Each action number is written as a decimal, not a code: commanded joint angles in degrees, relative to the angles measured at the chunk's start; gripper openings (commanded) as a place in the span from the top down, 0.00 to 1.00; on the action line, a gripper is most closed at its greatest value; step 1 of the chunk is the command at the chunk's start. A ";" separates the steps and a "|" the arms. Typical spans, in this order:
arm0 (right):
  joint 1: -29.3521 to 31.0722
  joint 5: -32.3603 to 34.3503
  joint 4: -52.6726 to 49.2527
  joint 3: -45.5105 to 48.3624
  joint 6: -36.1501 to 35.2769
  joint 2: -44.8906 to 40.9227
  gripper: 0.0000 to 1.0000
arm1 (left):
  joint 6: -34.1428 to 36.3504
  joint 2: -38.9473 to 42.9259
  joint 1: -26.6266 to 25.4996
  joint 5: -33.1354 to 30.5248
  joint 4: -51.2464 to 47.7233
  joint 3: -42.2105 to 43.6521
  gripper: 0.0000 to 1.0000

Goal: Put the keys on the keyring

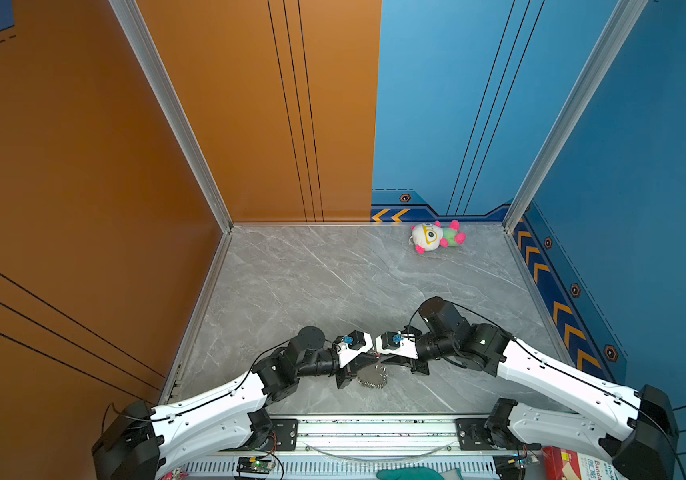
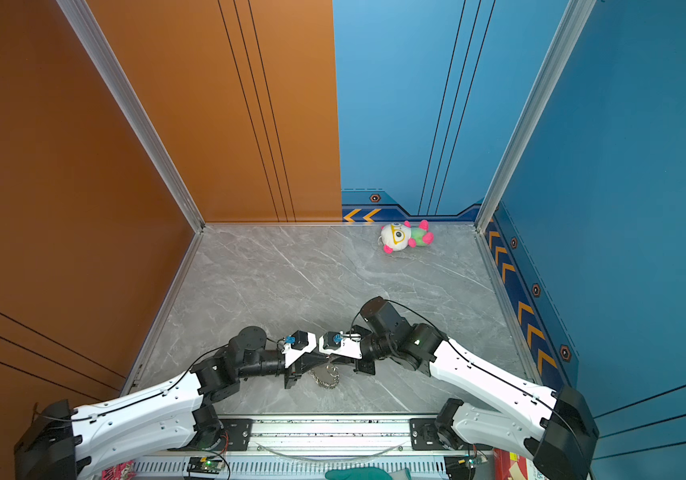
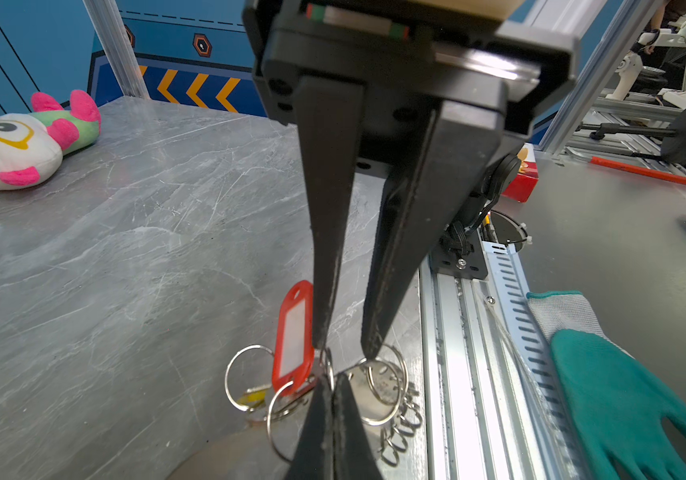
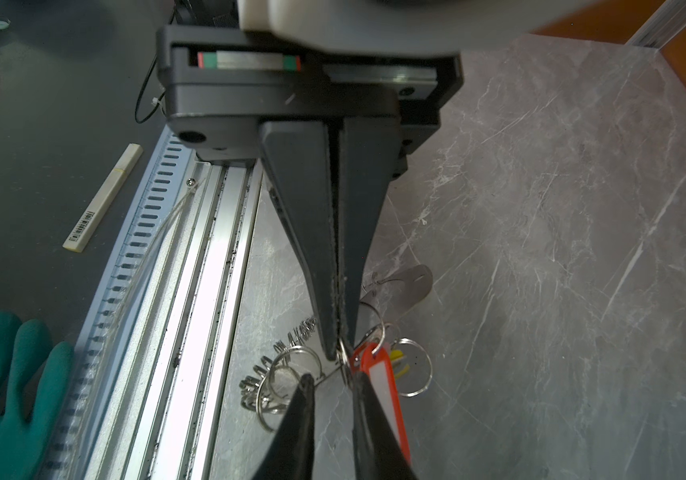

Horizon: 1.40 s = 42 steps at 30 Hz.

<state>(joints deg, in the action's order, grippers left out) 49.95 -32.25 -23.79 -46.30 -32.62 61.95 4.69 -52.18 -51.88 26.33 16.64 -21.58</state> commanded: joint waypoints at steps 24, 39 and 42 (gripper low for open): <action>0.19 2.60 1.93 1.83 0.09 0.45 0.85 | -0.62 1.85 -0.40 1.09 1.07 -1.10 1.00; -0.17 -0.59 5.64 2.27 2.07 -0.43 0.87 | -1.04 0.48 -0.35 1.84 1.46 -0.97 1.00; -0.25 -1.33 6.06 2.36 2.57 -0.30 0.92 | -1.08 0.28 -0.34 1.93 1.51 -1.06 1.00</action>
<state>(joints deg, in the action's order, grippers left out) 49.91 -31.75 -19.70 -44.49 -31.44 62.59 4.47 -51.72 -51.88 27.03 16.51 -21.93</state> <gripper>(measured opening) 0.087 0.045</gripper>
